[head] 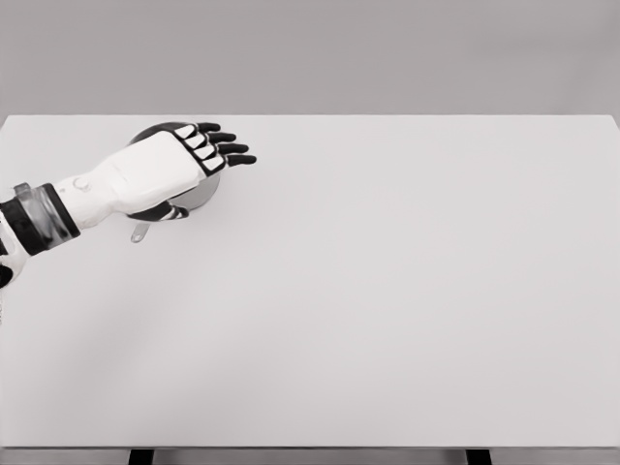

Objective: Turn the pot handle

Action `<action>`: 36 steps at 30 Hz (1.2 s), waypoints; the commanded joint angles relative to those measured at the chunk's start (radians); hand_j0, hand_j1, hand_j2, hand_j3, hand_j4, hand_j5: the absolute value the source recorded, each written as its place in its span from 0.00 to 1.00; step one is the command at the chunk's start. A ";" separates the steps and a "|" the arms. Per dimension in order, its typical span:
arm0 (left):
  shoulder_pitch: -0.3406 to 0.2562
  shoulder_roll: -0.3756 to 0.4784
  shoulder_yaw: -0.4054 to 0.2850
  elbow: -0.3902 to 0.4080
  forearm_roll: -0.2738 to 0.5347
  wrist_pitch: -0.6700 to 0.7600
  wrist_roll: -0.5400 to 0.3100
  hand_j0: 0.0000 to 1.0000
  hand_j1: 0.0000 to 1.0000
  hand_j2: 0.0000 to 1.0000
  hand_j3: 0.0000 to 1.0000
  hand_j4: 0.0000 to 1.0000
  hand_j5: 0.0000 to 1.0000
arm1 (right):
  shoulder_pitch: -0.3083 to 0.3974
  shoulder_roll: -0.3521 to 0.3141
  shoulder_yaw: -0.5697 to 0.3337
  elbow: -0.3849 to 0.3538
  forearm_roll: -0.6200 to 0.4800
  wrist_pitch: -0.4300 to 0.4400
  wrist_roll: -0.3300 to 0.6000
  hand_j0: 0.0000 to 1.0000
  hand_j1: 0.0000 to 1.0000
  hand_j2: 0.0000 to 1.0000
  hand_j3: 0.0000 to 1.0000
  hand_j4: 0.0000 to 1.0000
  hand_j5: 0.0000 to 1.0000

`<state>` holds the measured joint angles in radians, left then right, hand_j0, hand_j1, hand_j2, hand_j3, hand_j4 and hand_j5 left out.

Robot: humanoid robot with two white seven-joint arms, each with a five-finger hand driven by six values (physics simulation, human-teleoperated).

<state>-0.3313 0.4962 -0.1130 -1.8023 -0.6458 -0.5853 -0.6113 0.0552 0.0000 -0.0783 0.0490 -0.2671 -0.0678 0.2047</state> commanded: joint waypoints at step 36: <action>0.064 -0.039 -0.047 0.014 -0.290 0.191 0.000 1.00 1.00 1.00 1.00 1.00 1.00 | 0.000 0.000 0.000 0.000 0.000 0.000 -0.001 1.00 1.00 1.00 1.00 1.00 1.00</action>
<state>-0.2669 0.4564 -0.1595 -1.7930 -0.9307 -0.4059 -0.6115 0.0552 0.0000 -0.0783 0.0490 -0.2671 -0.0683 0.2051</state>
